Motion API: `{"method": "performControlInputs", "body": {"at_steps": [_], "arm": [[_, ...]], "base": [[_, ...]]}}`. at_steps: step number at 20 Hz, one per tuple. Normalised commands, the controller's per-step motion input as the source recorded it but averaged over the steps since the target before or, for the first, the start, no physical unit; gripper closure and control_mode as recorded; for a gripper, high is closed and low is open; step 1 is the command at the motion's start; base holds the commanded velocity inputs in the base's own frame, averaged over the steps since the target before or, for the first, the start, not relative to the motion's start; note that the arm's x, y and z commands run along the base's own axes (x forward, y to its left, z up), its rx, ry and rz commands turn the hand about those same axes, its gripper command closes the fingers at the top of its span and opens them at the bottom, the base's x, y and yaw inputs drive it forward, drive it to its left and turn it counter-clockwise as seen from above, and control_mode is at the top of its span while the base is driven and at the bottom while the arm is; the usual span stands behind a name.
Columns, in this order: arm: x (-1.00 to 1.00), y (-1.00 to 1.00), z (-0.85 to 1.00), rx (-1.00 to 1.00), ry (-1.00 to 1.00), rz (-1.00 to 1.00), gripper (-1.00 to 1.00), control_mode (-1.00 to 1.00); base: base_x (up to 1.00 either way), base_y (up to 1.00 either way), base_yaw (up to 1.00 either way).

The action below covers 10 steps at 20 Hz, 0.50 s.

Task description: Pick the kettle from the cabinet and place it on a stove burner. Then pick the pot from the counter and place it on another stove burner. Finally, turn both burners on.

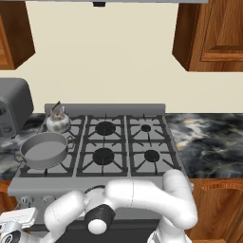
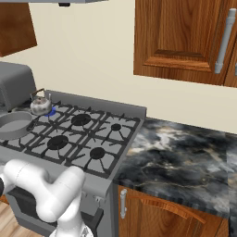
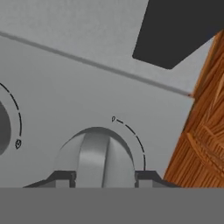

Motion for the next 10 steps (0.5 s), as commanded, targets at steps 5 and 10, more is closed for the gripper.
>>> {"method": "performControlInputs", "body": {"at_steps": [5,10], "arm": [[0.00,0.00,0.12,-0.11,0.07,0.00,1.00,-1.00],[0.00,0.00,0.11,-0.11,0.07,-0.01,1.00,-1.00]], "base": [[0.00,0.00,0.00],[0.00,0.00,0.00]]}}
